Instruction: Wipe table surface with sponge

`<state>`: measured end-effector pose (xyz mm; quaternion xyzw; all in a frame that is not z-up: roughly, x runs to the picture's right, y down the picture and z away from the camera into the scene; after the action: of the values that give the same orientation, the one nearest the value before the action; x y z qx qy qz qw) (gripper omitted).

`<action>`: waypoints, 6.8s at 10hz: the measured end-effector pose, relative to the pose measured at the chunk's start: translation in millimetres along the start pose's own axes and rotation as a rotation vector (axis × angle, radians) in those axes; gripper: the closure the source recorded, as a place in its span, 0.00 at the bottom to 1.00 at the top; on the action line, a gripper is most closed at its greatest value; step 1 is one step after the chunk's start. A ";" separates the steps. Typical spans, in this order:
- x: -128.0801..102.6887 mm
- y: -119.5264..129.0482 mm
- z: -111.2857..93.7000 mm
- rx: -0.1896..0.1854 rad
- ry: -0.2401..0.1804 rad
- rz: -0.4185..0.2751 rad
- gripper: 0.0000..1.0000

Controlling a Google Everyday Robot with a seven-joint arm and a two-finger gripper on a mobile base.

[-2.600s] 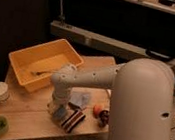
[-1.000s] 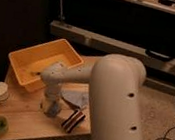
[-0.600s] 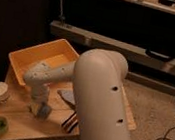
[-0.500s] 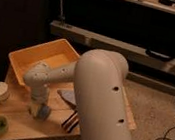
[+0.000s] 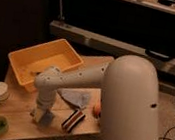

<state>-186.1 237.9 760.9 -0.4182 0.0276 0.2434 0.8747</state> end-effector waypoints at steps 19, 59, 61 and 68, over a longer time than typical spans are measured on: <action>-11.2 -109.2 17.8 0.100 -0.023 0.140 0.94; 42.2 -74.0 -10.8 0.151 -0.027 0.188 0.94; 34.4 -85.8 -8.7 0.143 -0.035 0.195 0.94; -9.3 -105.2 24.0 0.102 -0.022 0.147 0.94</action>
<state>-150.8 196.1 854.4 -0.3671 0.0608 0.3098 0.8750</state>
